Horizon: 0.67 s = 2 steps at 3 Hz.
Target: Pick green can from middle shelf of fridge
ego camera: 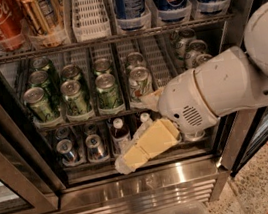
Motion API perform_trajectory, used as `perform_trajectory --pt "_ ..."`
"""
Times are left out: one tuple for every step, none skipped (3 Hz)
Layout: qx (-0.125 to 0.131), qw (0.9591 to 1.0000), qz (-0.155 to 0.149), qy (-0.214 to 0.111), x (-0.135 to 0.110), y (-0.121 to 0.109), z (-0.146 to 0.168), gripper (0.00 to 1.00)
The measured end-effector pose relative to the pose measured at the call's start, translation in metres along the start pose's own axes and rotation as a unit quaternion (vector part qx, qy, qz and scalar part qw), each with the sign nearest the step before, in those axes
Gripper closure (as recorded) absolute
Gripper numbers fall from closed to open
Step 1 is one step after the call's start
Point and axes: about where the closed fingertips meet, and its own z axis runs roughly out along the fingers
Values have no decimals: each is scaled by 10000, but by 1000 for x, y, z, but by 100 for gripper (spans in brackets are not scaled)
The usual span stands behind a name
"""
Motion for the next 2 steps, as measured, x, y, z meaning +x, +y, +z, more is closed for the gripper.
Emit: perform_trajectory --pt "14 10000 -59 -28 0 5 -5 0" --pt "108 9998 74 -118 9 24 6 0"
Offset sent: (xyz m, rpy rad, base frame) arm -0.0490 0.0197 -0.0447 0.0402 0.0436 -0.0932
